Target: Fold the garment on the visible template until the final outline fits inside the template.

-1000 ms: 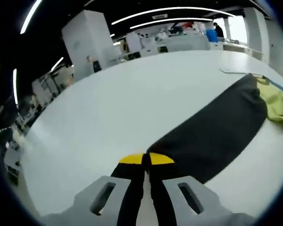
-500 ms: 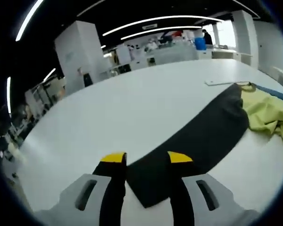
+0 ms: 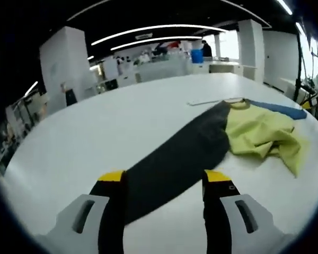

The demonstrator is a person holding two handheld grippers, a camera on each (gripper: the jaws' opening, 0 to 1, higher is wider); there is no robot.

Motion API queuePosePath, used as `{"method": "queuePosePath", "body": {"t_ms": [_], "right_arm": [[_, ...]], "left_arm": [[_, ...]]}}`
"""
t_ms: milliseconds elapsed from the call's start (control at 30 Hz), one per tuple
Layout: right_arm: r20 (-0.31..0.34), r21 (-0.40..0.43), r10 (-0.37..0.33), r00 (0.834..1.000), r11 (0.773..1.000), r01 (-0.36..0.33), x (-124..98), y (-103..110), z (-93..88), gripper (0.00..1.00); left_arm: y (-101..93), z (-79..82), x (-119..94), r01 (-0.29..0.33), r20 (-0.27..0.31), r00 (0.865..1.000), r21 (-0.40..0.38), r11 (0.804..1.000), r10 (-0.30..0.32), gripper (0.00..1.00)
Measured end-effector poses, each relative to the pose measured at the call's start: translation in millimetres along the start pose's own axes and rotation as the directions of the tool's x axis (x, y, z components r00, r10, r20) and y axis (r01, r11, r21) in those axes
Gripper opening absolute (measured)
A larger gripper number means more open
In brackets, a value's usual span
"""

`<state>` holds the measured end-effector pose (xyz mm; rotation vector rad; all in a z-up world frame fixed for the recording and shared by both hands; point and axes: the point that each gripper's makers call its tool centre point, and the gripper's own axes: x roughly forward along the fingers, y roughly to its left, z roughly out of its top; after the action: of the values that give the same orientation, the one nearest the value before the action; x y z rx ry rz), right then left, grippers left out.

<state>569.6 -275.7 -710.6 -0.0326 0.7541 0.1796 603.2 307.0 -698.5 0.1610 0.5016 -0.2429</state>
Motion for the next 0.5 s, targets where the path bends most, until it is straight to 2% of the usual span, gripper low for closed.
{"method": "queuePosePath", "body": {"t_ms": [100, 167, 267, 333, 500], "right_arm": [[0.001, 0.005, 0.042, 0.999, 0.999, -0.042, -3, 16, -0.2, 0.70], [-0.002, 0.001, 0.069, 0.998, 0.998, -0.069, -5, 26, -0.9, 0.70], [-0.008, -0.014, 0.106, 0.994, 0.994, -0.106, -9, 41, -2.9, 0.71], [-0.019, -0.026, 0.134, 0.991, 0.991, -0.135, -11, 53, -6.8, 0.71], [-0.048, -0.059, 0.176, 0.983, 0.982, -0.178, -12, 77, -18.1, 0.69]], "left_arm": [[-27.3, 2.5, 0, 0.072, 0.011, 0.997, -0.031, 0.997, -0.071, 0.53], [-38.4, 2.7, -1, 0.091, 0.007, 0.996, -0.022, 0.996, -0.091, 0.53], [-63.7, 3.1, -3, 0.152, 0.006, 0.988, 0.005, 0.988, -0.152, 0.53], [-79.2, 3.0, -5, 0.190, 0.005, 0.982, -0.006, 0.982, -0.190, 0.54], [-110.5, 2.8, -7, 0.247, 0.005, 0.969, -0.015, 0.969, -0.247, 0.53]]}}
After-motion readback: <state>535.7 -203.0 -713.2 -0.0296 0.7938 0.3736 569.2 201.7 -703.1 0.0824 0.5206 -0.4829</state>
